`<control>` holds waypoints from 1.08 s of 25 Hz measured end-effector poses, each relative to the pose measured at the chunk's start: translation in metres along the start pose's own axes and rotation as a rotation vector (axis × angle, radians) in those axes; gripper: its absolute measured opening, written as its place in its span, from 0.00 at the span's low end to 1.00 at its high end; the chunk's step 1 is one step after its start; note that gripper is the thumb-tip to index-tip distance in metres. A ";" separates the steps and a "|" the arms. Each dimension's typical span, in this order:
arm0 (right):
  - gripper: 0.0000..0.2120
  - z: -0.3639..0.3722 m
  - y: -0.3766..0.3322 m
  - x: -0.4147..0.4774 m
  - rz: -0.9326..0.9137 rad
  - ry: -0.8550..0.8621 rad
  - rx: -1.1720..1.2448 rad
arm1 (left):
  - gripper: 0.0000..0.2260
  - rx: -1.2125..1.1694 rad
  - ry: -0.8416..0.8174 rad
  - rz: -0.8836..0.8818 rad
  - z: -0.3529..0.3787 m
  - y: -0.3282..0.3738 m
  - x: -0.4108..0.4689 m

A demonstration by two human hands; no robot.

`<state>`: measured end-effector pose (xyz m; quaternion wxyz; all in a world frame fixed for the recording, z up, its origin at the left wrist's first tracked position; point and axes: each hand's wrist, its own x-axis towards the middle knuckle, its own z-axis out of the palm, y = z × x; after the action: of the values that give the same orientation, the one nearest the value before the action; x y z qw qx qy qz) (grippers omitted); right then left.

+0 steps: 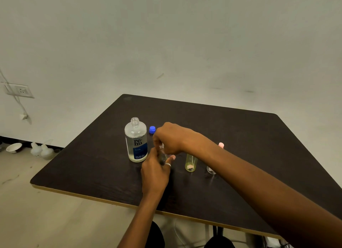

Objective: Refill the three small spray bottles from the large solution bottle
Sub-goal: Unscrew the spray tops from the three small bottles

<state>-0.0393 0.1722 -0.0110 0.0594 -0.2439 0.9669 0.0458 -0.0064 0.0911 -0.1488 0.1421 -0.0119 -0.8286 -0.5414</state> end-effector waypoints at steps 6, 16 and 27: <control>0.11 0.008 -0.007 0.004 0.151 0.125 -0.107 | 0.16 -0.002 0.012 0.038 0.000 0.000 0.000; 0.12 0.002 0.004 -0.004 0.023 0.020 0.015 | 0.19 -0.022 0.014 -0.003 0.001 -0.002 0.001; 0.12 0.002 -0.001 -0.003 0.112 0.142 -0.135 | 0.18 -0.015 0.020 0.007 0.002 -0.003 0.002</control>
<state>-0.0361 0.1734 -0.0123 -0.0284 -0.1956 0.9755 0.0968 -0.0093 0.0918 -0.1519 0.1520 -0.0105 -0.8229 -0.5474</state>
